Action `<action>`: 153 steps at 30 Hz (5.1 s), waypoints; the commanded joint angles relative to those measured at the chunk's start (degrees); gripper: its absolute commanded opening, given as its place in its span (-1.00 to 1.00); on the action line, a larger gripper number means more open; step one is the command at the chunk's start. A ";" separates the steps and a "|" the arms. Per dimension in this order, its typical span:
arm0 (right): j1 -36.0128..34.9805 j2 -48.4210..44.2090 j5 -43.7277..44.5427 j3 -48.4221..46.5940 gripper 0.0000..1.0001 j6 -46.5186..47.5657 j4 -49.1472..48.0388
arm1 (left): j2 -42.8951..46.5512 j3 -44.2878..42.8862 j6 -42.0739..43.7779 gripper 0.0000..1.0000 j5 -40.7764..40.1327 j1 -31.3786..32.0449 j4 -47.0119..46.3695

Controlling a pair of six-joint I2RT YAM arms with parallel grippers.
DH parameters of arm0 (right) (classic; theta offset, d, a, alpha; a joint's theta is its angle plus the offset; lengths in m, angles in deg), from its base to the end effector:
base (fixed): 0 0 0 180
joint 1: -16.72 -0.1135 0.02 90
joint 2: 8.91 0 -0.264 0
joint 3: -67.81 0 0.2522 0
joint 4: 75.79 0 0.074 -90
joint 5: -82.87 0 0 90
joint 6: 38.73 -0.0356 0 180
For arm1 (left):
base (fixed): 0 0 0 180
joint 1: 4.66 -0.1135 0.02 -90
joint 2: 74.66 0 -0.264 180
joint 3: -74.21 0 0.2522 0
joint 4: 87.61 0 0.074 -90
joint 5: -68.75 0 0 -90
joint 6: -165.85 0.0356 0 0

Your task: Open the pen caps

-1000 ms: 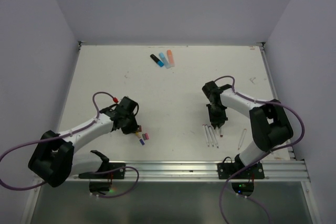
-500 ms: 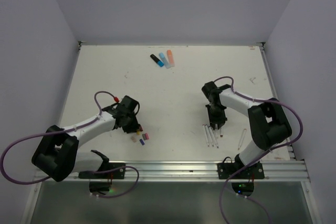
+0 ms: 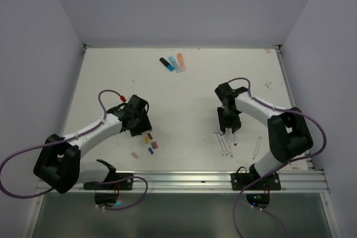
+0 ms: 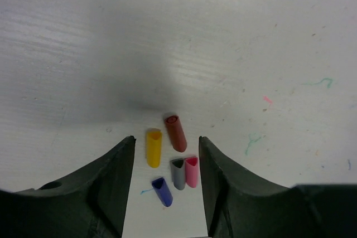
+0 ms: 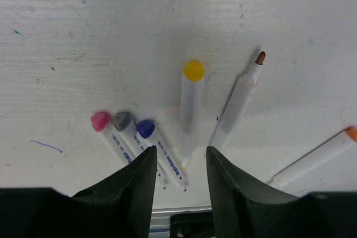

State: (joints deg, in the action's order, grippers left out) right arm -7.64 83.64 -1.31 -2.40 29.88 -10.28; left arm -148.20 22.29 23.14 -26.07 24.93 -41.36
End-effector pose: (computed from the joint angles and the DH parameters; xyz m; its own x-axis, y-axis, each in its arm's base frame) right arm 0.2467 0.1077 0.1720 -0.9960 -0.0527 -0.0719 -0.0468 0.9956 -0.0807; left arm 0.1936 -0.1065 0.1723 -0.8576 -0.4247 -0.2902 -0.3594 0.8984 -0.2525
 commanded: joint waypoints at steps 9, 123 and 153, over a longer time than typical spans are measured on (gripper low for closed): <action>0.10 -6.07 -1.07 -7.80 0.03 1.35 4.06 | -0.99 -13.96 2.17 0.30 -5.20 -0.49 4.25; -2.18 9.31 -15.85 -23.88 0.16 -0.50 -13.69 | -57.35 -43.87 -1.17 -0.85 26.88 -17.37 -44.08; -6.75 -2.11 -15.50 -17.47 0.18 -4.81 -12.11 | -40.27 -56.32 31.31 0.23 10.63 -15.43 -4.83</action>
State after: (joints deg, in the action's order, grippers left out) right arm -14.61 85.06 -18.44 -21.28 24.74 -23.49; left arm -183.91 -28.50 43.01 -7.16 11.09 -62.21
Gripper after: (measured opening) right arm 0.589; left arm 0.609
